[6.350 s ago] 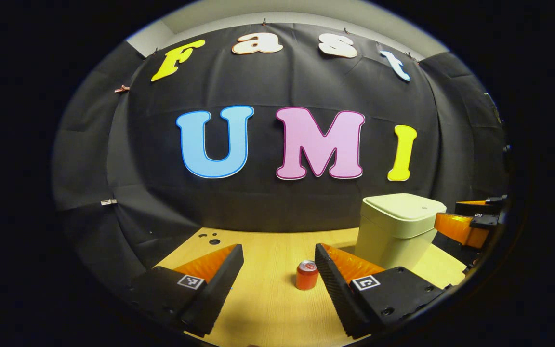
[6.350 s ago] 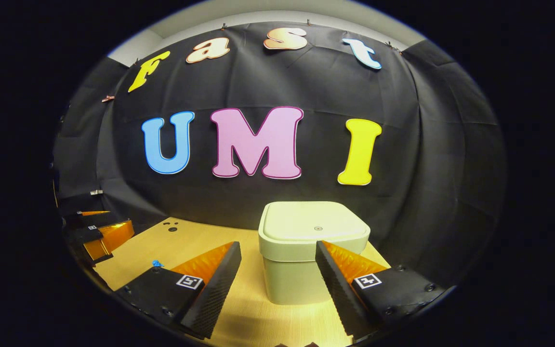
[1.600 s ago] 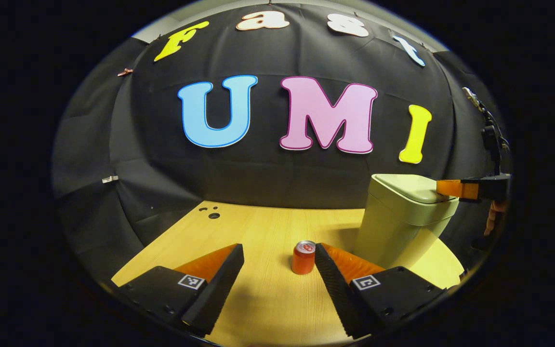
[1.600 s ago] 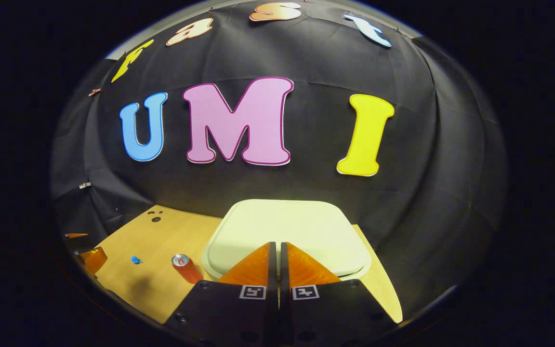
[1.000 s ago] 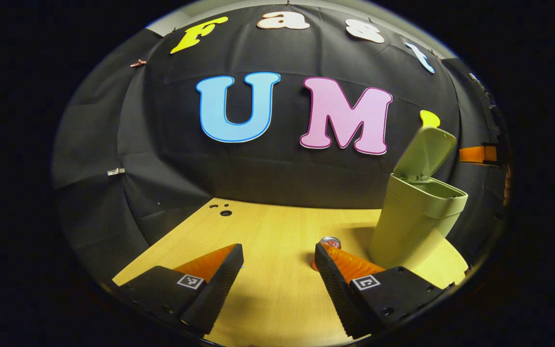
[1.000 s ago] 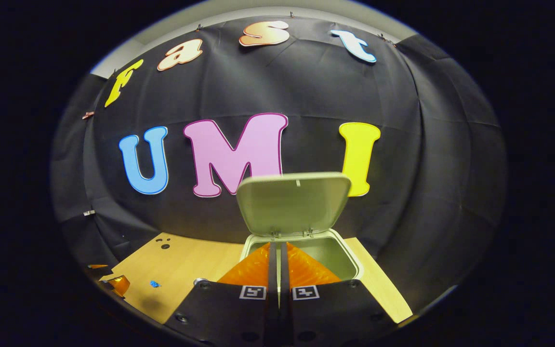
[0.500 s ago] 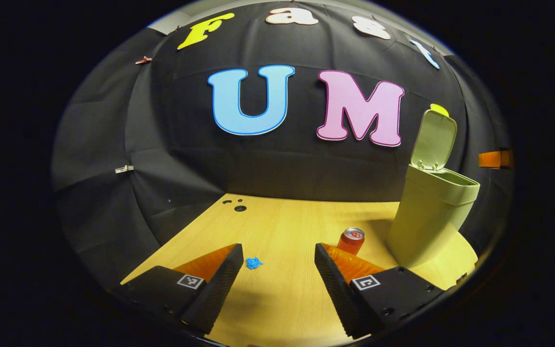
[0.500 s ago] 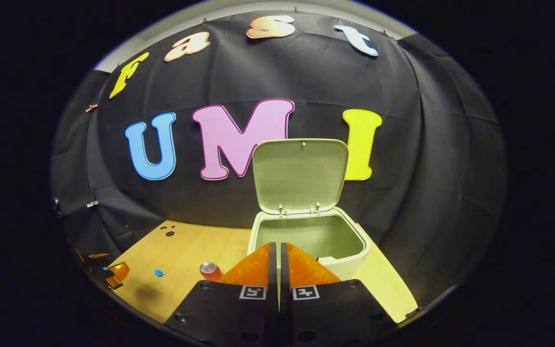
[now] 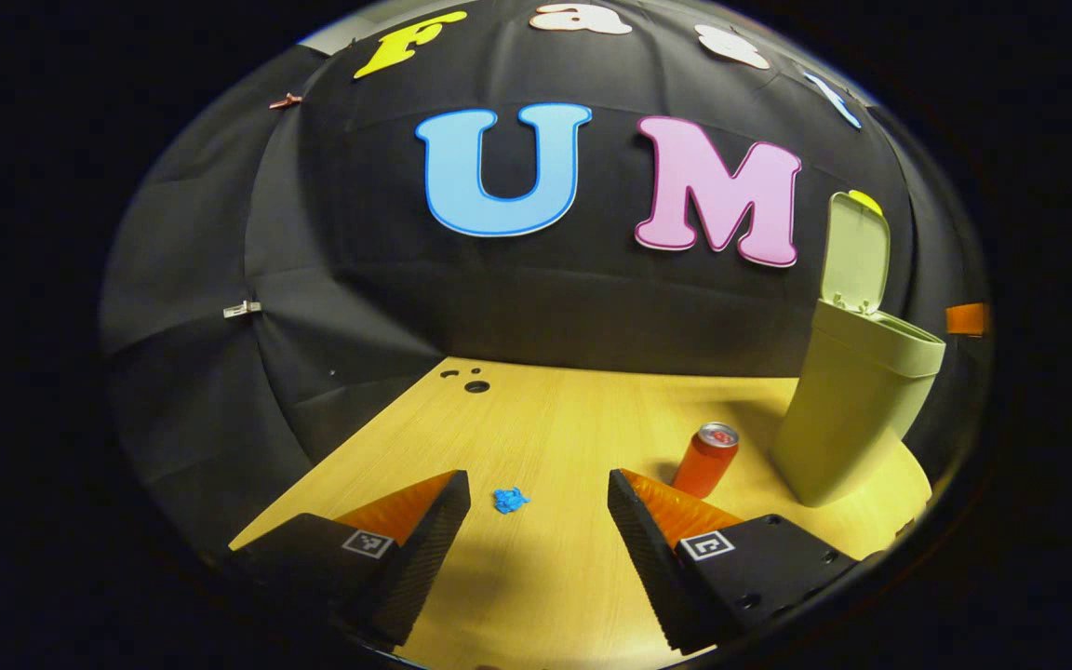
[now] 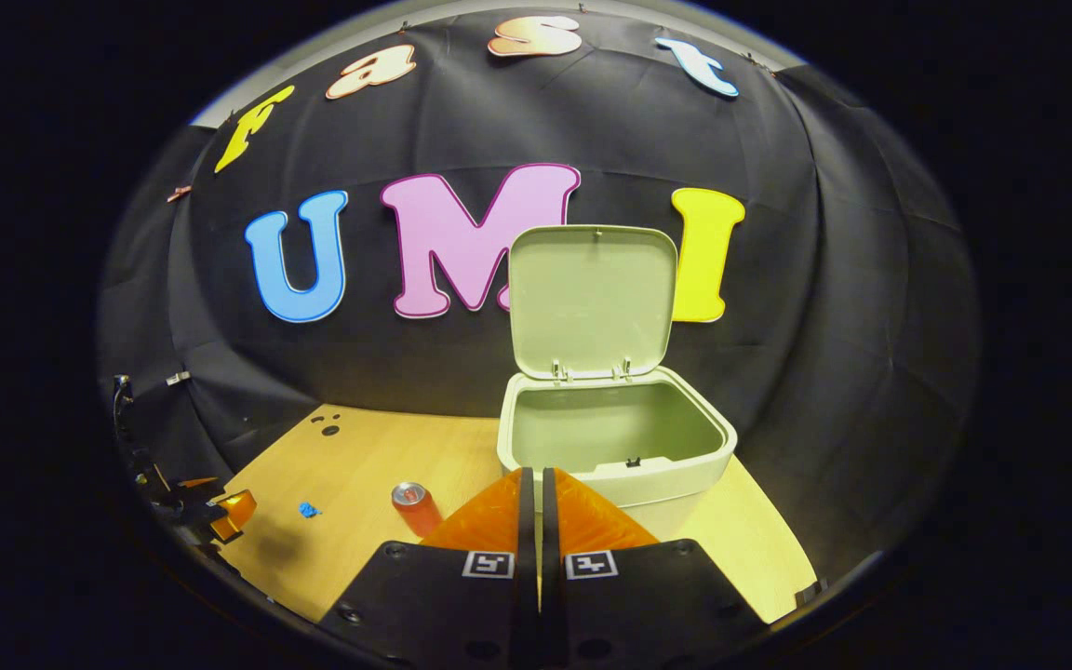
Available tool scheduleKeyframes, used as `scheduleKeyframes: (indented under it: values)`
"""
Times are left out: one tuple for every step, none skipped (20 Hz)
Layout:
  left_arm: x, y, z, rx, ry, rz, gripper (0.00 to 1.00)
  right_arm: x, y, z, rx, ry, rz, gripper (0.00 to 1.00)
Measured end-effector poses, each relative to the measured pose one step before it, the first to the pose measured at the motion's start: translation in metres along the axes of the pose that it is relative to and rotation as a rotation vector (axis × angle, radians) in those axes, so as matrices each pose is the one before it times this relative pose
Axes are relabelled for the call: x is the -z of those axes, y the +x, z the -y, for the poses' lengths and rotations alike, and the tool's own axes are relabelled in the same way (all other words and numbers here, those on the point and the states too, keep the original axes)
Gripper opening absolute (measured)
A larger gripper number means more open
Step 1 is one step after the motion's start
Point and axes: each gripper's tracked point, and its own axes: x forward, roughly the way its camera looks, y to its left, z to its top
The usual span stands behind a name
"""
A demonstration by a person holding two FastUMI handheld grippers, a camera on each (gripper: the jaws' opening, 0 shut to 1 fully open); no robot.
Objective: Press the lid of the desktop garbage bin to open it, pick up the crumpled paper on the desktop and throw it into the bin, then pick up the pop can on the desktop and drop it into the bin, and finally close the garbage bin lid.
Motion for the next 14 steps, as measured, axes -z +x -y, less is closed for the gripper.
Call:
scheduleKeyframes:
  values:
    - [0.00596, 0.00705, -0.00407, -0.00535, -0.00696, -0.0143, 0.96, 0.00245, -0.00048, 0.00049, 0.00355, -0.00645, -0.00854, 0.06]
    - [0.00339, 0.00669, -0.00385, -0.0043, -0.00769, -0.01286, 0.96, 0.00286, 0.00103, 0.00159, 0.00785, -0.00446, -0.00789, 0.11]
    - [0.00447, 0.00898, -0.00353, -0.00338, -0.00602, -0.01284, 0.96, 0.00204, 0.0005, 0.00022, 0.00189, -0.00034, -0.00806, 0.12]
    - [0.00293, 0.0093, -0.0034, -0.00365, -0.00346, -0.0142, 0.96, 0.00285, 0.00022, -0.00051, 0.00152, 0.00166, -0.00773, 0.16]
    - [0.00339, 0.00902, -0.00338, -0.00587, -0.0007, -0.01313, 0.96, 0.00218, -0.00027, 0.00007, -0.00024, 0.00298, -0.00532, 0.2]
    - [0.00428, 0.00709, -0.00189, -0.00321, -0.00006, -0.01299, 0.96, 0.00239, -0.00032, -0.00087, 0.00083, 0.0004, -0.00581, 0.29]
    - [0.00429, 0.00902, -0.00198, -0.00377, -0.00098, -0.01348, 0.96, 0.00261, -0.00036, -0.00052, 0.00043, -0.00271, -0.00584, 0.33]
    - [0.00116, 0.00845, -0.00051, -0.0016, -0.00233, -0.01219, 0.96, 0.00363, -0.00194, -0.00047, 0.00261, -0.00572, -0.00754, 0.38]
    - [0.00317, 0.00857, 0.00013, -0.00187, -0.00175, -0.01398, 0.96, 0.0027, -0.00097, -0.00027, -0.00066, -0.00191, -0.00741, 0.48]
    - [0.00181, 0.00683, 0.00069, 0.00027, -0.00202, -0.01088, 0.96, 0.00329, -0.00107, -0.00165, -0.0043, -0.00062, -0.00616, 0.64]
    - [0.00273, 0.00682, 0.00182, 0.00165, -0.00119, -0.01029, 0.96, 0.0036, -0.0014, -0.00039, -0.00084, -0.00433, -0.00967, 0.69]
    - [0.00325, 0.00769, 0.00125, -0.00127, -0.00148, -0.01032, 0.96, 0.00526, -0.00127, -0.00185, -0.00447, -0.00353, -0.01151, 0.73]
    - [0.0035, 0.00751, 0.00188, -0.00108, -0.00052, -0.00828, 0.96, 0.00323, -0.00071, -0.00062, 0.0007, -0.00486, -0.01, 0.75]
    - [0.00286, 0.0066, 0.00062, -0.00254, 0.00034, -0.00998, 0.96, 0.00316, -0.00093, 0.00045, -0.00059, -0.00271, -0.00657, 0.79]
